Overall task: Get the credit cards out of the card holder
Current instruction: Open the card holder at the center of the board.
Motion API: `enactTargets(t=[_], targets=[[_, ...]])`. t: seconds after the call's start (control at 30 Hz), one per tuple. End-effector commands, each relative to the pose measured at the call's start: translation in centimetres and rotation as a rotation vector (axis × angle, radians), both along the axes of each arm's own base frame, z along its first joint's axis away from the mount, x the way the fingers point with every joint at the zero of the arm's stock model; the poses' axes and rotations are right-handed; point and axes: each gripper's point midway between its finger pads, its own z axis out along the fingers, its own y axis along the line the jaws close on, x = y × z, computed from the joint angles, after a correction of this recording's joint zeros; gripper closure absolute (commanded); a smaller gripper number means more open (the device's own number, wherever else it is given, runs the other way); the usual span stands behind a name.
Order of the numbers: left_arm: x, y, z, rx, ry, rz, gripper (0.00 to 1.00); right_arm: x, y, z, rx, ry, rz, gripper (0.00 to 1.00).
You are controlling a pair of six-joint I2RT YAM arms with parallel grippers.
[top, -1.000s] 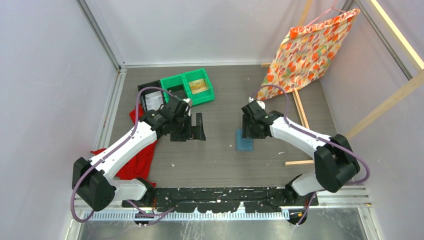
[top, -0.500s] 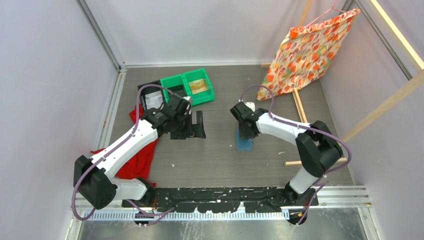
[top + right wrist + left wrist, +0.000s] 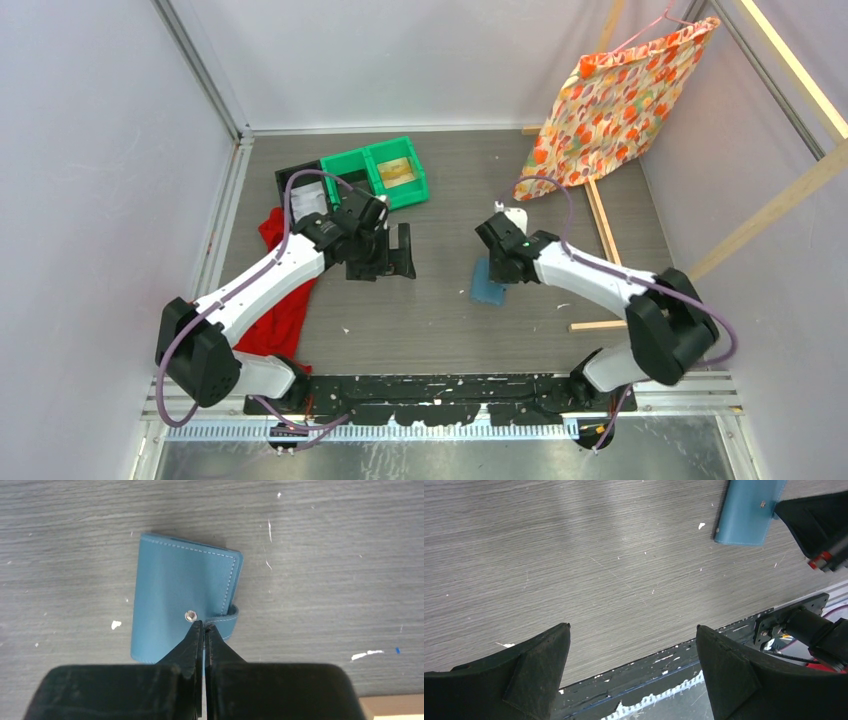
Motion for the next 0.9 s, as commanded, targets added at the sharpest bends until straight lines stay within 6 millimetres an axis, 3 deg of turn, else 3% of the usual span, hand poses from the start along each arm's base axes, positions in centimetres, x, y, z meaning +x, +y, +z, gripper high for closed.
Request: enactTargets(t=[0.0, 0.1, 0.27, 0.43, 0.63, 0.87], targets=[[0.5, -1.8, 0.9, -0.079, -0.019, -0.026, 0.03, -0.3, 1.2, 3.7, 0.170, -0.107, -0.034, 0.99], [0.4, -2.3, 1.1, -0.093, -0.018, -0.034, 0.03, -0.7, 1.2, 5.5, 0.251, -0.160, -0.055, 0.99], [0.0, -2.7, 1.4, -0.100, -0.021, -0.039, 0.03, -1.6, -0.8, 6.9, 0.267, -0.202, -0.115, 0.99], [-0.2, -2.1, 1.8, -0.085, -0.038, -0.032, 0.03, -1.3, 1.5, 9.3, 0.391, -0.233, -0.045, 0.99], [-0.2, 1.9, 1.5, 0.075, -0.071, 0.031, 0.03, 0.0, 8.3, 11.6, 0.550, -0.203, 0.097, 0.99], [0.0, 7.4, 1.4, 0.145, -0.084, 0.148, 0.02, -2.0, 17.3, 11.5, 0.550, -0.117, 0.316, 0.99]])
